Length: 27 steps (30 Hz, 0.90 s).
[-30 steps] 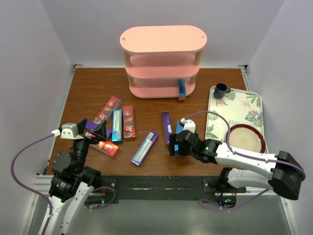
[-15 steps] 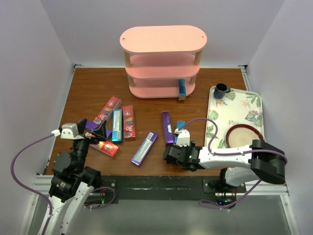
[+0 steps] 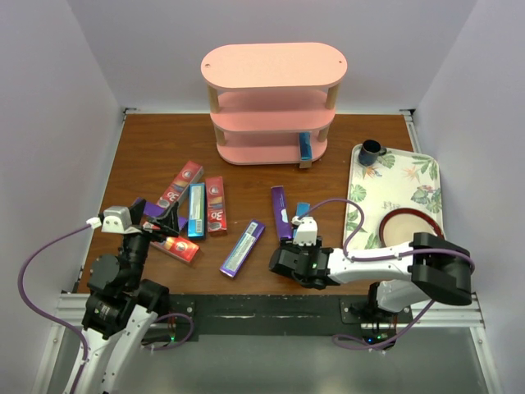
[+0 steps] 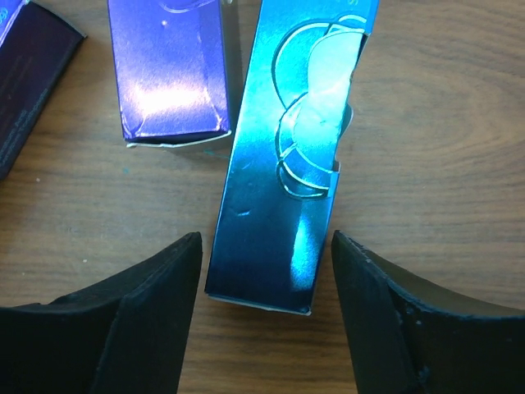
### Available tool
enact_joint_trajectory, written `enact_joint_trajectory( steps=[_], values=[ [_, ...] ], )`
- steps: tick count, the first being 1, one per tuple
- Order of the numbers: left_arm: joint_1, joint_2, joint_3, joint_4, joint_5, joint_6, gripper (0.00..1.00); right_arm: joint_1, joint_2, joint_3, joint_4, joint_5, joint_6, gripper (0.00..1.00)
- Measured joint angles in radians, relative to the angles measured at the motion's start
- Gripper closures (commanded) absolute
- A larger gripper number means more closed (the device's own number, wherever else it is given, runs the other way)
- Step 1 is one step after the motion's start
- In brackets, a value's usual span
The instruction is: Place and organize the toothpastes onto the shelf
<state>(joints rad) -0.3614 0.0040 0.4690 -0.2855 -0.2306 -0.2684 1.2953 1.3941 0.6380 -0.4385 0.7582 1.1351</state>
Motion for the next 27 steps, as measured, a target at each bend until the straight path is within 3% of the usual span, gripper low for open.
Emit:
enact_joint_trajectory(
  steps=[8,16,27],
  values=[
    [0.0,0.0,0.0,0.0,0.0,0.0,0.02,0.0,0.002,0.0,0.002,0.035,0.024,0.55],
    [0.0,0.0,0.0,0.0,0.0,0.0,0.02,0.0,-0.034,0.0,-0.056,0.044,0.039,0.68],
    [0.0,0.0,0.0,0.0,0.0,0.0,0.02,0.0,-0.41,0.0,-0.184,0.045,-0.107,0.75]
  ],
)
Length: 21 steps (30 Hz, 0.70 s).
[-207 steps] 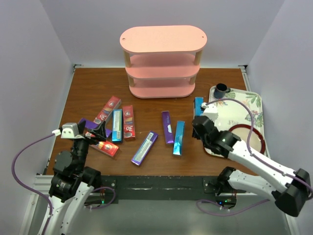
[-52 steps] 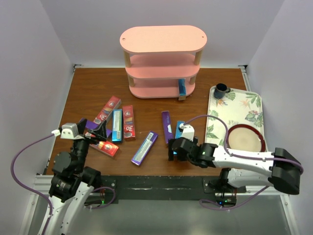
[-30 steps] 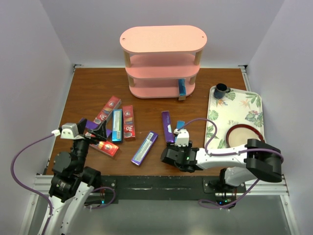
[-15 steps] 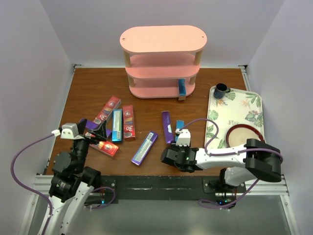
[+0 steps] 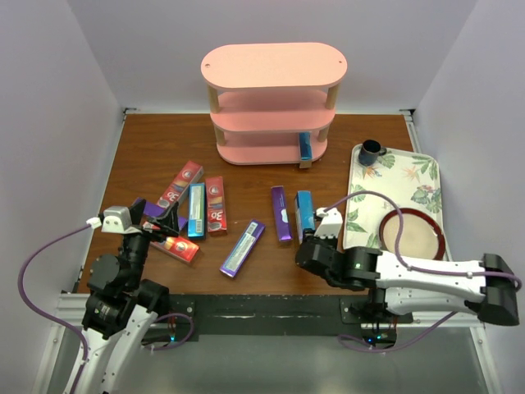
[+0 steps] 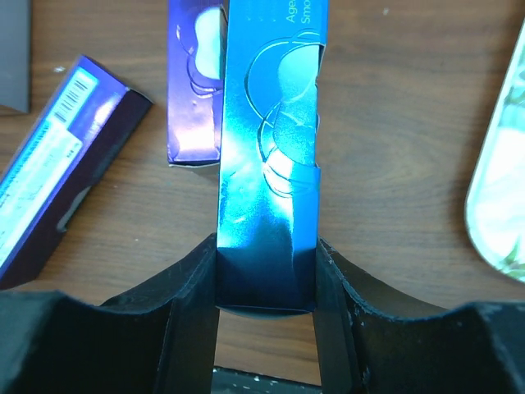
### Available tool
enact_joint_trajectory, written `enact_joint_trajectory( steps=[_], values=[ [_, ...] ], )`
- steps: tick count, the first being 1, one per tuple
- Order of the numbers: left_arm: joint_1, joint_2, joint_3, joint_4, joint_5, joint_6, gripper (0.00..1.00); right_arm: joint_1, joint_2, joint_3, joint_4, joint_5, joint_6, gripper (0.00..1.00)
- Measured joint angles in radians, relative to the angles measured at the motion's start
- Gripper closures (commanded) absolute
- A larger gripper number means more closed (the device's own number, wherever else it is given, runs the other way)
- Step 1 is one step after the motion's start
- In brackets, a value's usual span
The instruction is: Place and organize the toothpastes onto the shelf
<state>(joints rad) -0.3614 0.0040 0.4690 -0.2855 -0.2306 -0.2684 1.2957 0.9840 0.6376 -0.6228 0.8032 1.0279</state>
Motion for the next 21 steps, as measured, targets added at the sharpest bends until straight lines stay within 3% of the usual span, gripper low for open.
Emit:
enact_joint_trajectory(
  steps=[4,9,21],
  values=[
    [0.0,0.0,0.0,0.0,0.0,0.0,0.02,-0.003,-0.076,0.015,-0.021,0.002,-0.108,0.76],
    [0.0,0.0,0.0,0.0,0.0,0.0,0.02,-0.063,-0.03,0.104,0.014,-0.037,-0.258,0.77],
    [0.0,0.0,0.0,0.0,0.0,0.0,0.02,-0.383,0.337,0.283,0.302,-0.214,-0.549,0.77]
  ],
)
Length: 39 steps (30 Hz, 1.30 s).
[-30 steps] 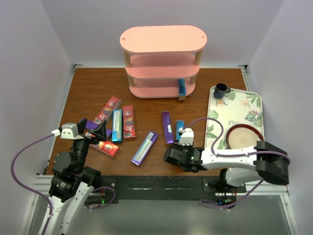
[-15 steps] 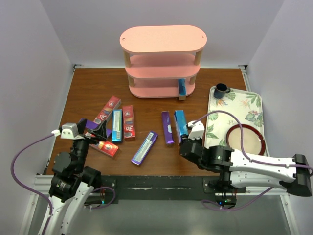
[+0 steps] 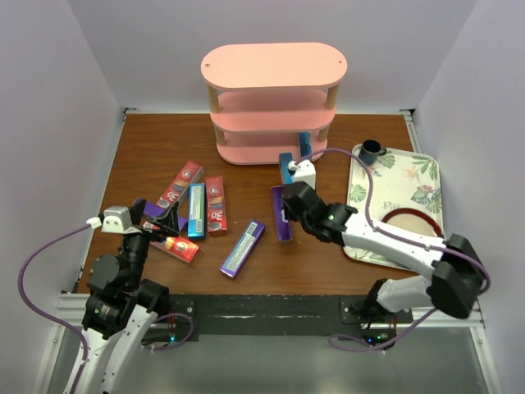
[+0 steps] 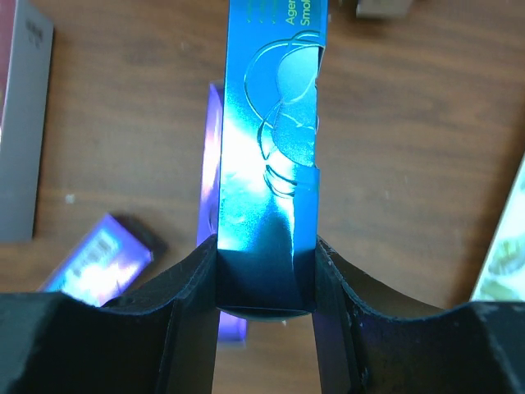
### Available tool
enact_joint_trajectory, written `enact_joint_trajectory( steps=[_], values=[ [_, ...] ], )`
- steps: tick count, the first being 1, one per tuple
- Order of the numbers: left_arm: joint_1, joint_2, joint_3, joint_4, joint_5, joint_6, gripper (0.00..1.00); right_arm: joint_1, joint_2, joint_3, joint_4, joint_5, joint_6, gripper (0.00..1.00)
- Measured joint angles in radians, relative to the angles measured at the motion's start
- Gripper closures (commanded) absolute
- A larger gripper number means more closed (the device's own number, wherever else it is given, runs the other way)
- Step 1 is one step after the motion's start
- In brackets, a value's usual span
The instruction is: Place and organize the toothpastes onto the shelf
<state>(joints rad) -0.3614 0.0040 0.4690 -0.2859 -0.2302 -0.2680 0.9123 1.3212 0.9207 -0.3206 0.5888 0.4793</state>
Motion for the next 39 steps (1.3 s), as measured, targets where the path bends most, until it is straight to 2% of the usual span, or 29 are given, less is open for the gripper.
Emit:
enact_joint_trajectory(
  steps=[10,16,29,33,39],
  values=[
    [0.0,0.0,0.0,0.0,0.0,0.001,0.02,-0.135,0.394,0.294,0.158,-0.044,-0.079,0.76],
    [0.0,0.0,-0.001,0.0,0.0,0.001,0.02,-0.192,0.552,0.37,0.216,-0.059,-0.09,0.74],
    [-0.006,0.0,-0.006,0.001,0.001,0.002,0.02,-0.247,0.644,0.433,0.338,-0.06,-0.122,0.7],
    [-0.007,0.0,-0.006,0.001,0.001,0.002,0.02,-0.257,0.662,0.459,0.361,-0.06,-0.135,0.64],
    [-0.007,0.0,-0.006,0.001,0.002,0.002,0.02,-0.269,0.698,0.468,0.385,-0.06,-0.148,0.61]
  ],
)
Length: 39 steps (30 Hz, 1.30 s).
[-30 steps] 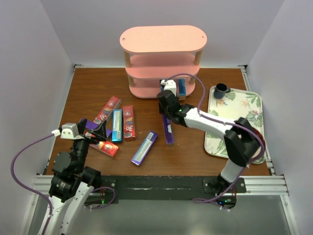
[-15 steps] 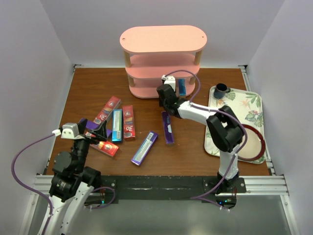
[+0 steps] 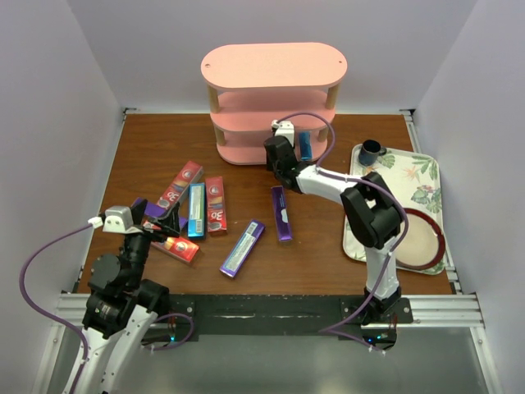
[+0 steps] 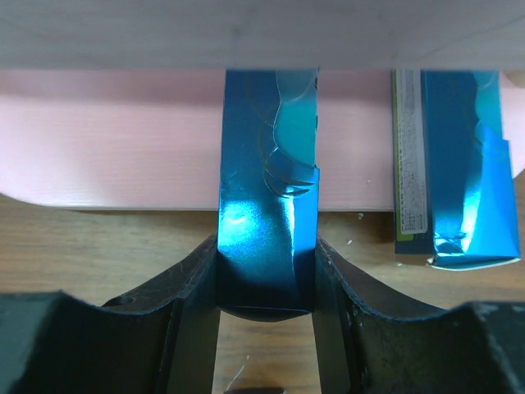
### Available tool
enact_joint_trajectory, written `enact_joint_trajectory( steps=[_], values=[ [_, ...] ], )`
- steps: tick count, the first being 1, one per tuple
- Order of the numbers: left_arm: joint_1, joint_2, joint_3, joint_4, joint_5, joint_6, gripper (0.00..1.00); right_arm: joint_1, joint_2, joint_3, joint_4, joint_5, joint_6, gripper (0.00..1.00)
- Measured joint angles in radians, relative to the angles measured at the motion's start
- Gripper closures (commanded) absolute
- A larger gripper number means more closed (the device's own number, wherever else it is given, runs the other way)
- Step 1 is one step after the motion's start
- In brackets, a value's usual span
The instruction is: Place and organize the toothpastes onto the shelf
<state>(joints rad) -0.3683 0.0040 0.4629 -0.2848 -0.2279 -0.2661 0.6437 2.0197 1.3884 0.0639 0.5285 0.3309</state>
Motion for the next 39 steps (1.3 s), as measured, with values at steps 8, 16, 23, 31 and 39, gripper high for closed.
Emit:
enact_joint_trajectory(
  steps=[8,16,23,31,39],
  values=[
    [-0.001,0.0,0.0,0.0,0.001,0.0,0.02,-0.01,0.037,0.001,0.011,-0.005,-0.004,0.46],
    [-0.001,0.0,0.0,0.0,0.001,0.0,0.02,-0.011,0.037,0.018,0.03,-0.005,-0.008,0.46],
    [-0.001,0.0,0.0,0.0,0.002,0.0,0.02,-0.011,0.037,0.018,0.031,-0.005,-0.012,0.29],
    [-0.001,0.0,0.0,0.0,0.002,0.0,0.02,-0.011,-0.058,-0.035,-0.012,-0.043,-0.002,0.06],
    [-0.001,0.0,0.0,0.002,0.002,0.0,0.02,-0.011,-0.373,-0.174,-0.13,-0.164,0.039,0.01]
  ],
)
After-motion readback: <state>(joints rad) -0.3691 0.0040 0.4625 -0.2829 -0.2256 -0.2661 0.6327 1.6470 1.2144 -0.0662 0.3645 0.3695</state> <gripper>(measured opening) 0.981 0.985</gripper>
